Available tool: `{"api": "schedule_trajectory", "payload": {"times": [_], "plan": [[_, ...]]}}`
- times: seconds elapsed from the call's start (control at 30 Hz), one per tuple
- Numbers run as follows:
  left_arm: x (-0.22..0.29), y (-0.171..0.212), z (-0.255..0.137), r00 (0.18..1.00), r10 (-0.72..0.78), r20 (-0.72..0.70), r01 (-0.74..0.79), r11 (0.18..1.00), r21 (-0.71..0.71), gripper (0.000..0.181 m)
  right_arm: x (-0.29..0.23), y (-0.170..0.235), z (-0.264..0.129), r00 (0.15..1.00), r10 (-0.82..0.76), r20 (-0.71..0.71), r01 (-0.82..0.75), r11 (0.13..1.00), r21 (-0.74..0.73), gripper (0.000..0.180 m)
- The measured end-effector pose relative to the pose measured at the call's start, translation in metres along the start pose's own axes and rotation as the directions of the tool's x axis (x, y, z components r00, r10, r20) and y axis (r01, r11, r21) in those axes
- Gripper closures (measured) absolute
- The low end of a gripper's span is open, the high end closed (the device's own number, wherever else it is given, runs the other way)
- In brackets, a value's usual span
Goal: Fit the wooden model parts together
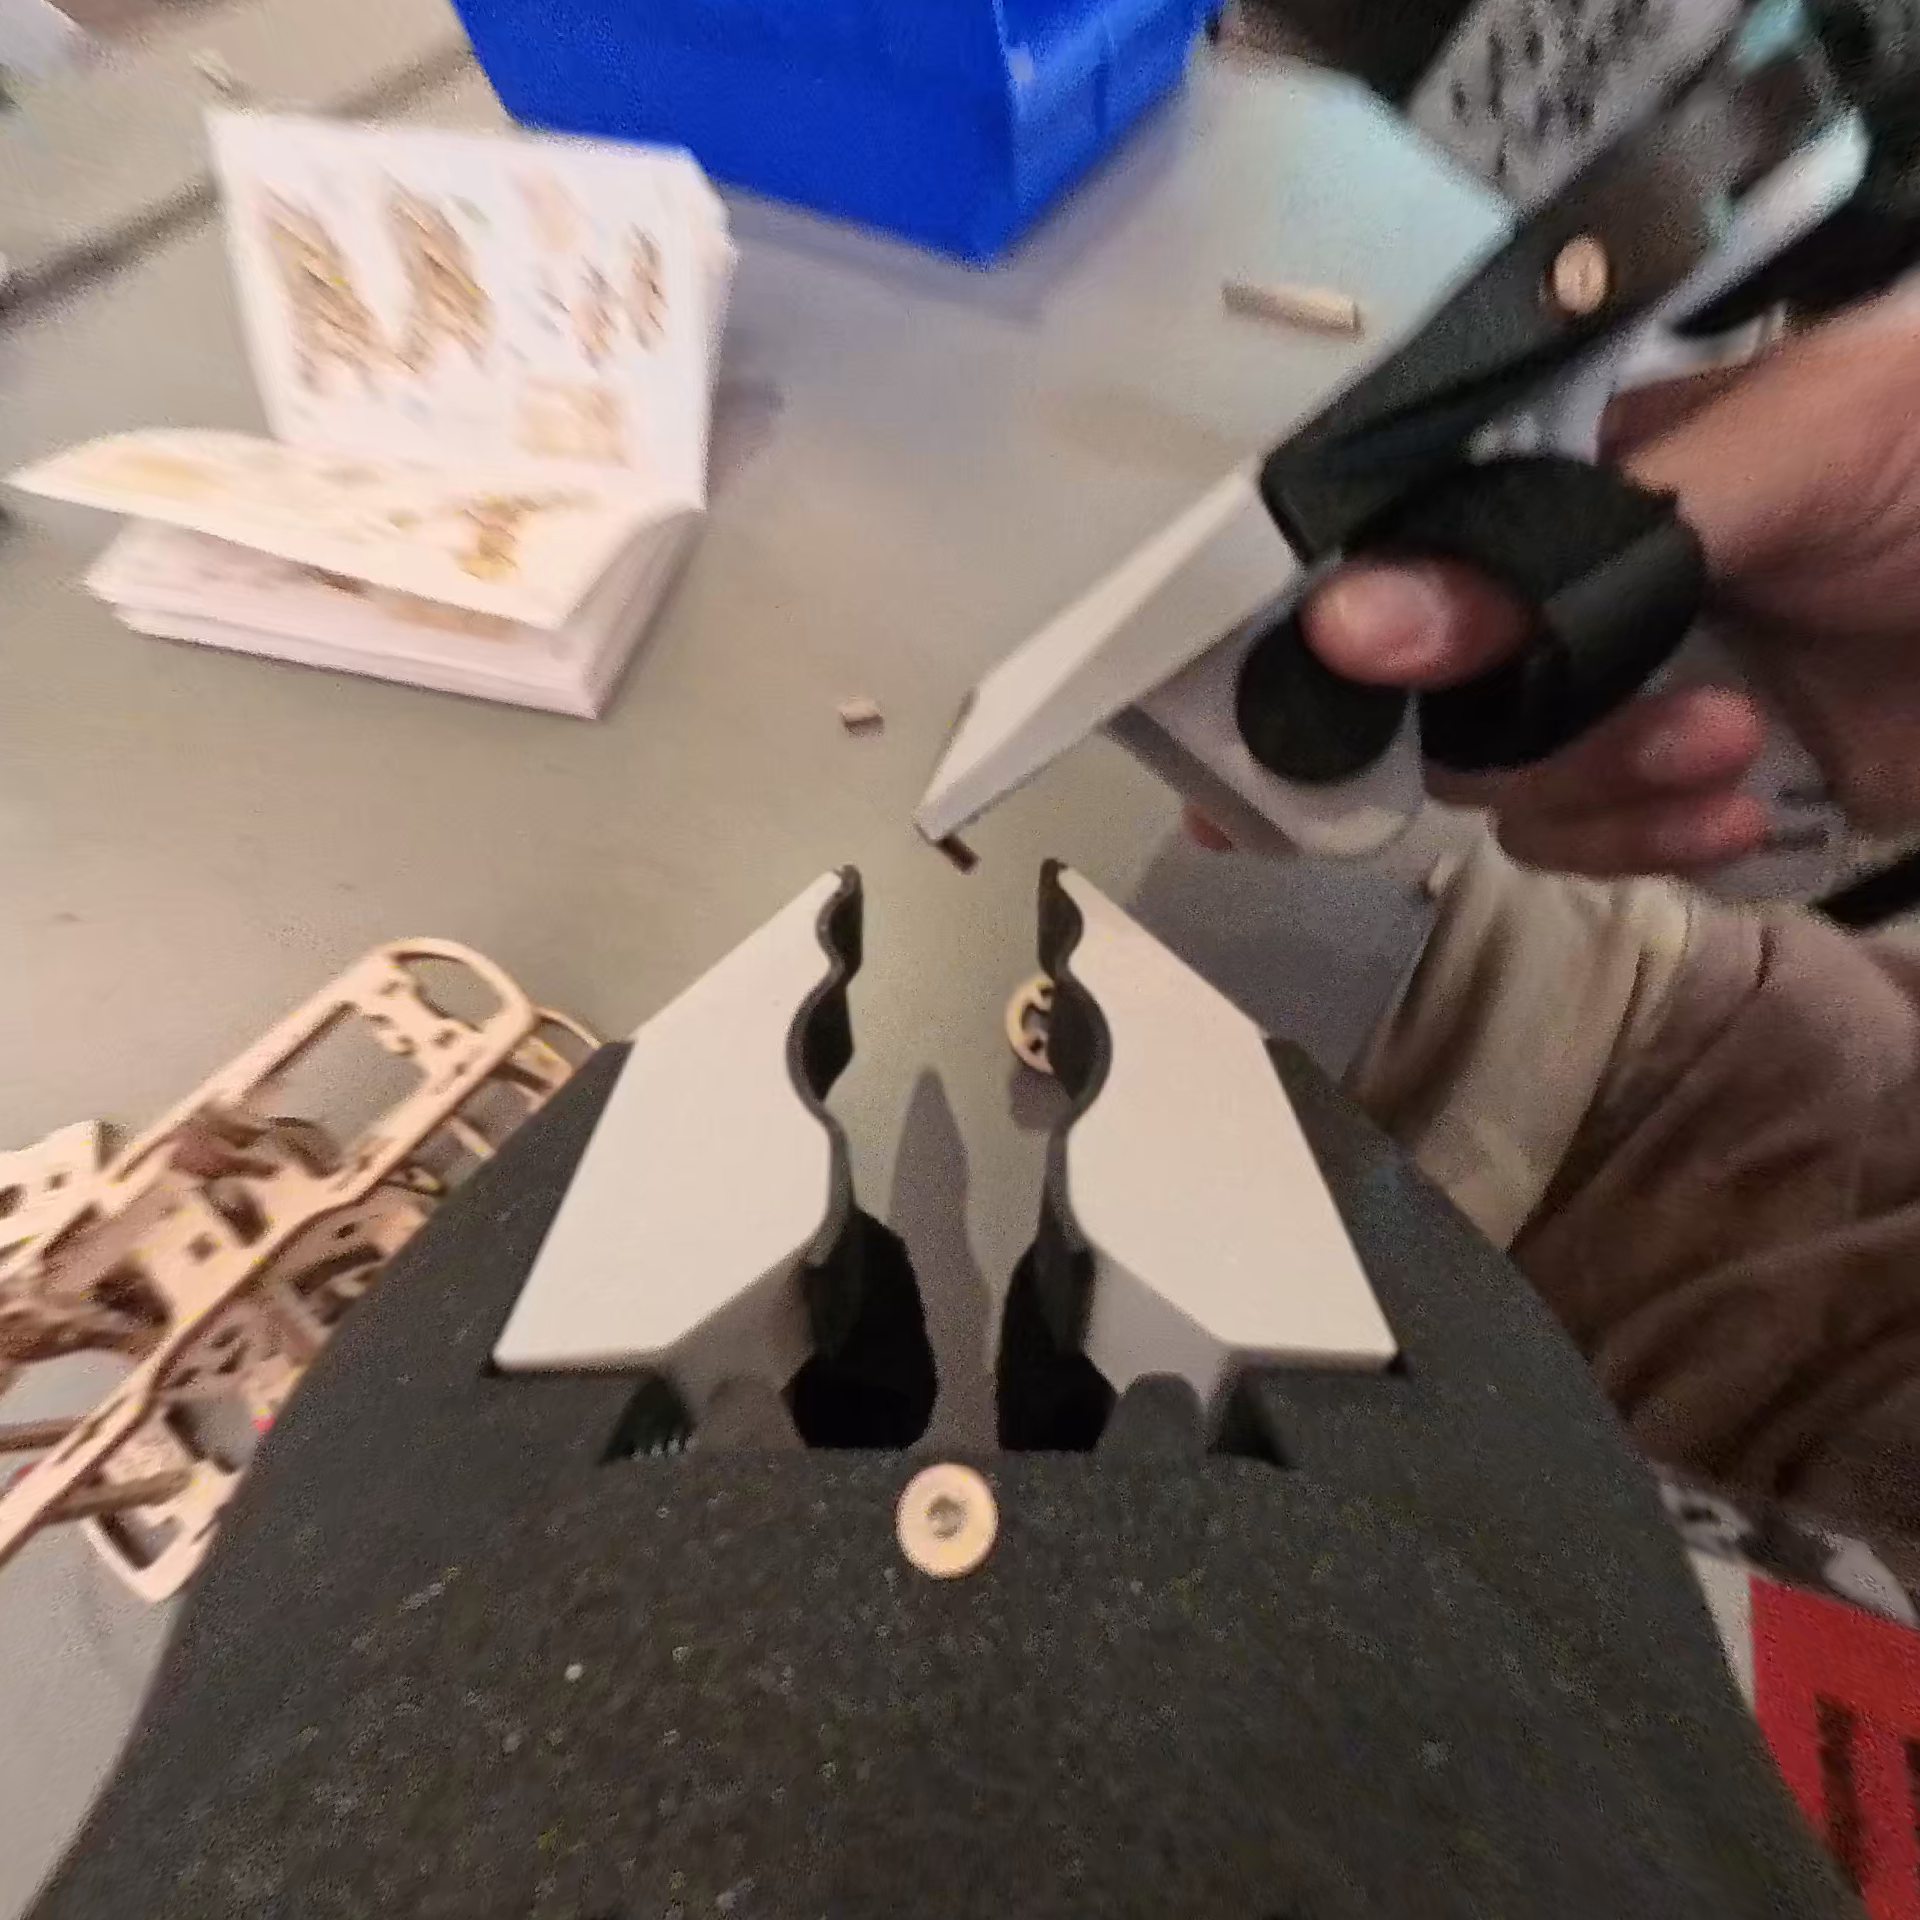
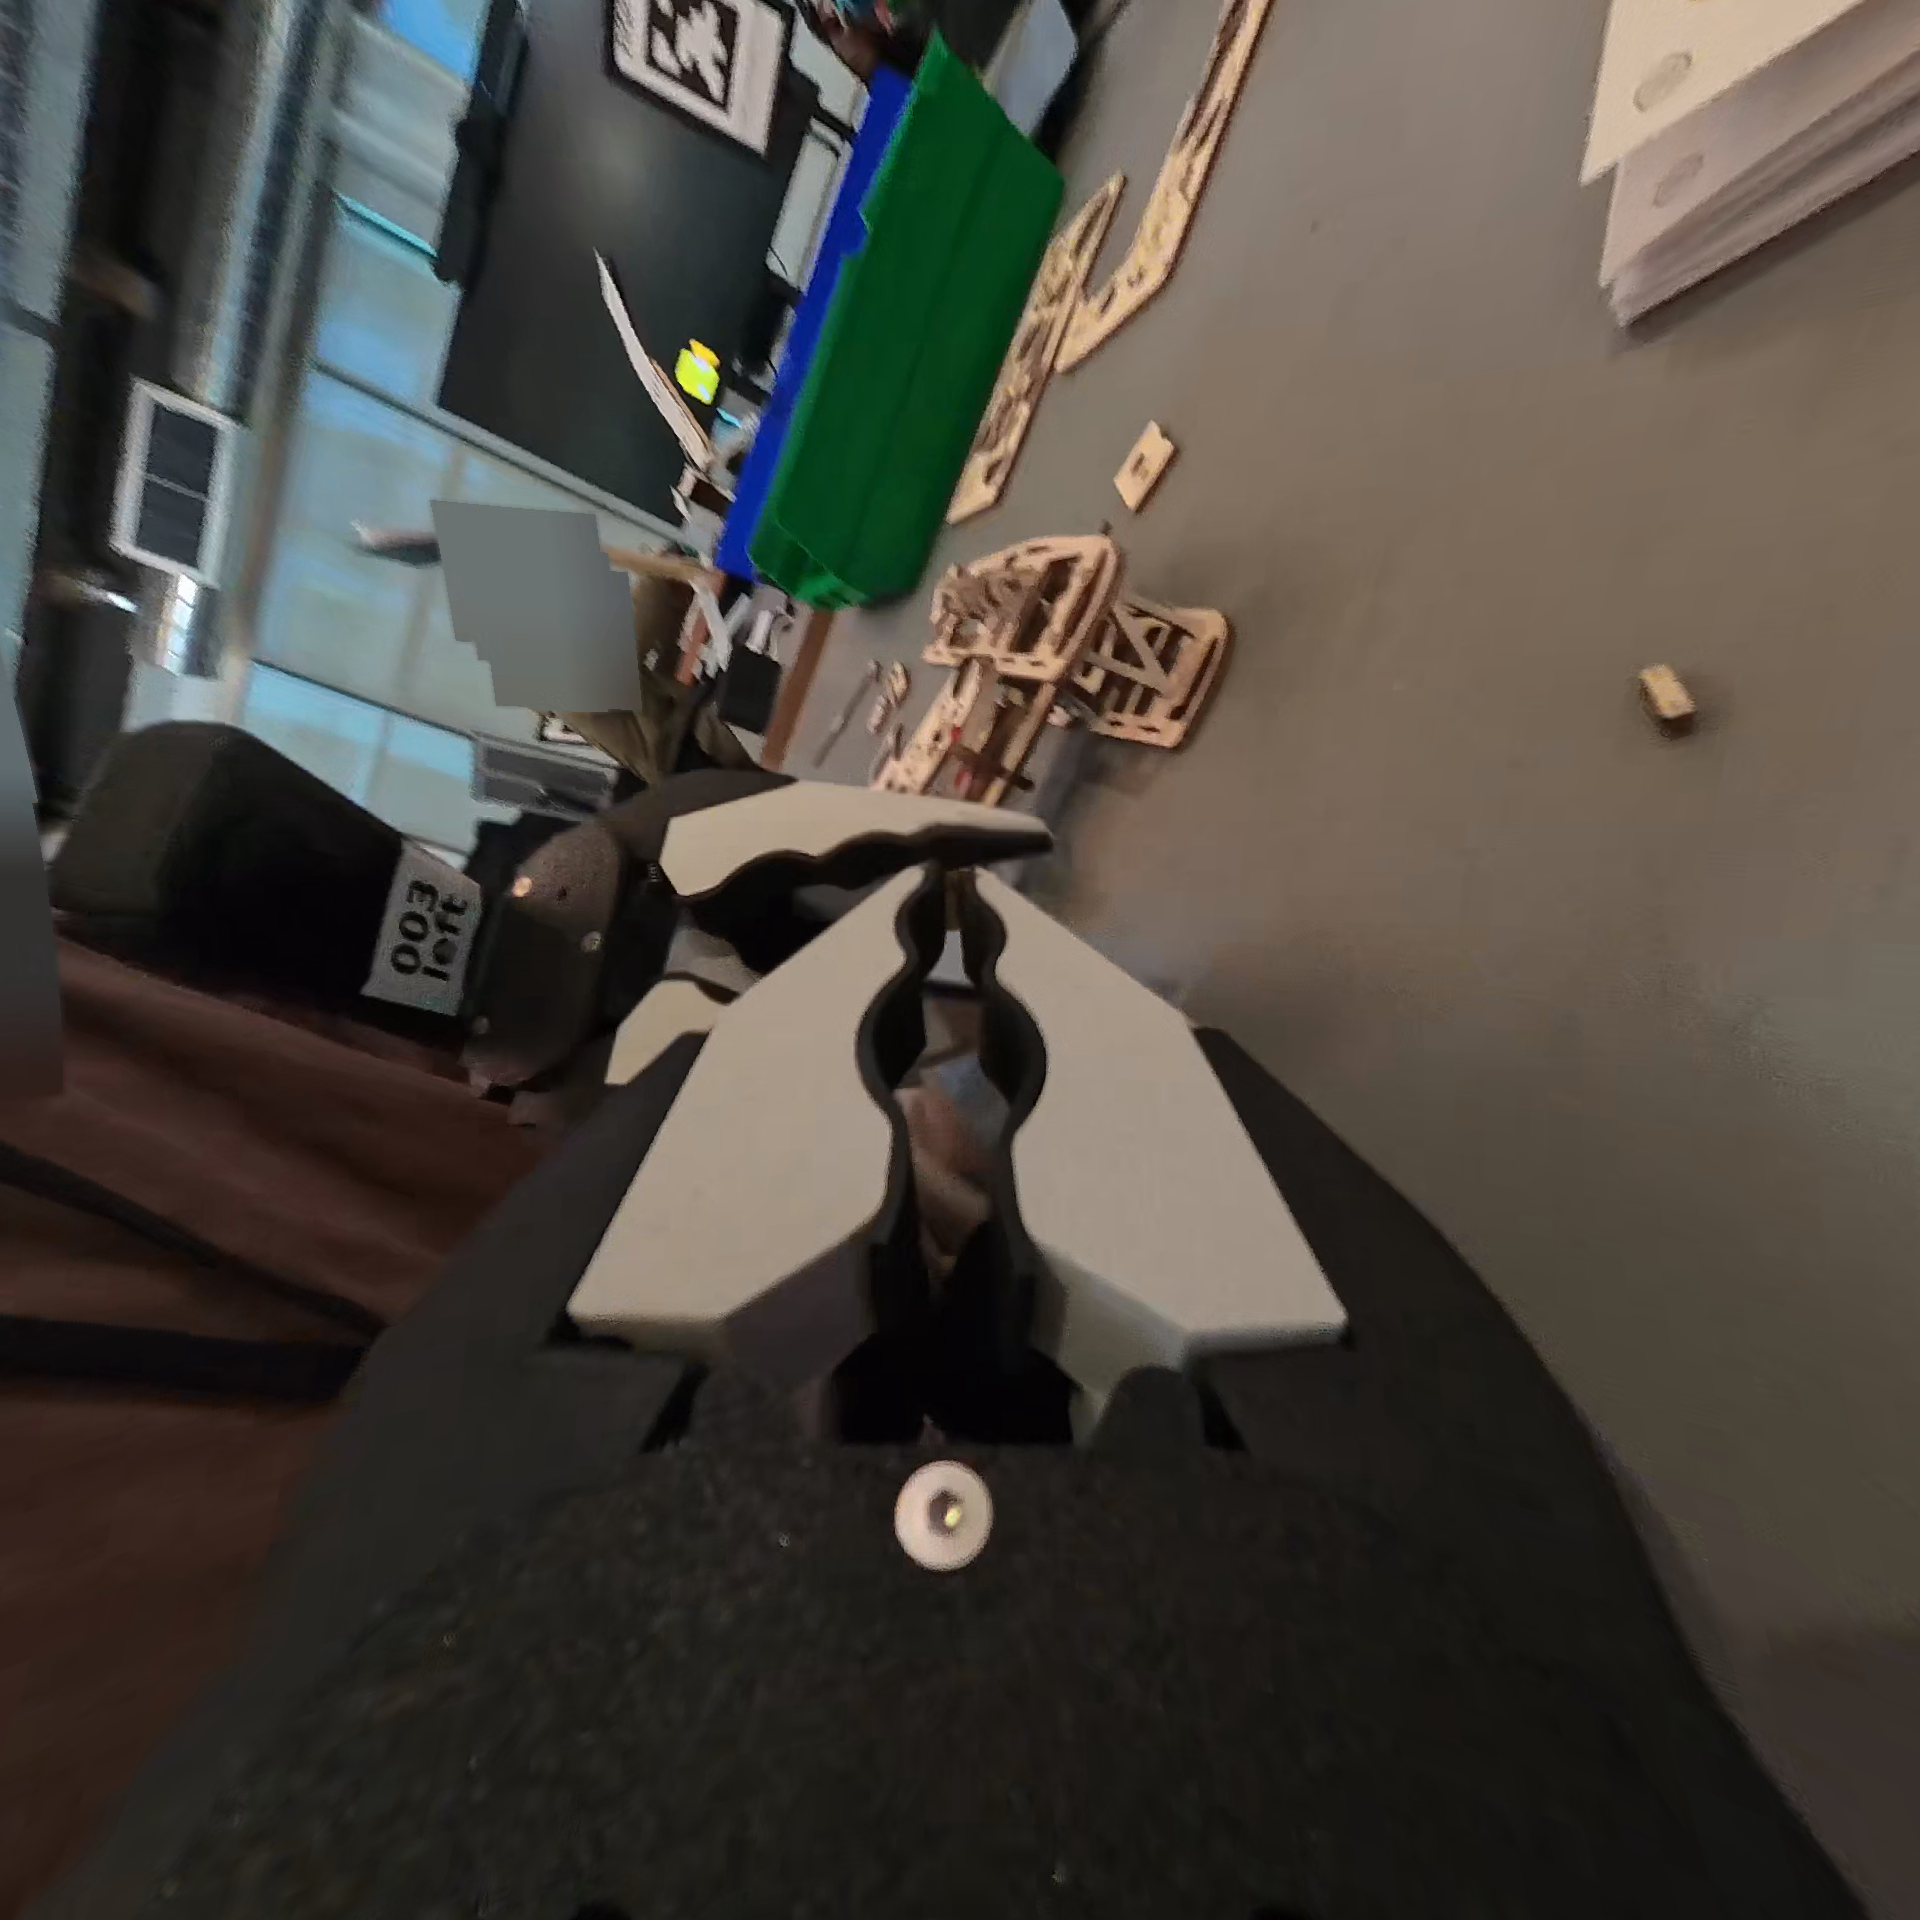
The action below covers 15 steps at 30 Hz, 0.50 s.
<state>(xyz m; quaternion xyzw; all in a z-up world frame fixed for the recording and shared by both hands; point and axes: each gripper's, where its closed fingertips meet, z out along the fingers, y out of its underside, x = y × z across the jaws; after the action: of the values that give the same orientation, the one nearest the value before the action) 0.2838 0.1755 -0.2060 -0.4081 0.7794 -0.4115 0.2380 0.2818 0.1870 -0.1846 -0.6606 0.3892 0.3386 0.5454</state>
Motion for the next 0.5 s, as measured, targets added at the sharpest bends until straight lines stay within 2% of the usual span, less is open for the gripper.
{"api": "schedule_trajectory", "payload": {"times": [0.13,0.27,0.37,0.5], "plan": [[-0.008,-0.023,-0.015,0.999,-0.028,0.018,0.025,0.991,0.132,0.154,-0.02,-0.007,-0.003,0.995,0.059,0.079,-0.065,0.996,0.067,0.179],[0.005,-0.036,-0.024,0.995,0.098,0.014,-0.099,0.974,0.202,0.171,-0.027,-0.007,-0.009,0.993,0.061,0.1,-0.07,0.994,0.086,0.179],[0.01,-0.041,-0.026,0.985,0.162,0.053,-0.17,0.96,0.224,0.173,-0.03,-0.006,-0.015,0.989,0.075,0.125,-0.085,0.993,0.079,0.179],[0.023,-0.042,-0.026,0.978,0.211,0.005,-0.205,0.948,0.244,0.173,-0.032,0.0,-0.026,0.986,0.086,0.143,-0.093,0.995,0.043,0.179]]}}
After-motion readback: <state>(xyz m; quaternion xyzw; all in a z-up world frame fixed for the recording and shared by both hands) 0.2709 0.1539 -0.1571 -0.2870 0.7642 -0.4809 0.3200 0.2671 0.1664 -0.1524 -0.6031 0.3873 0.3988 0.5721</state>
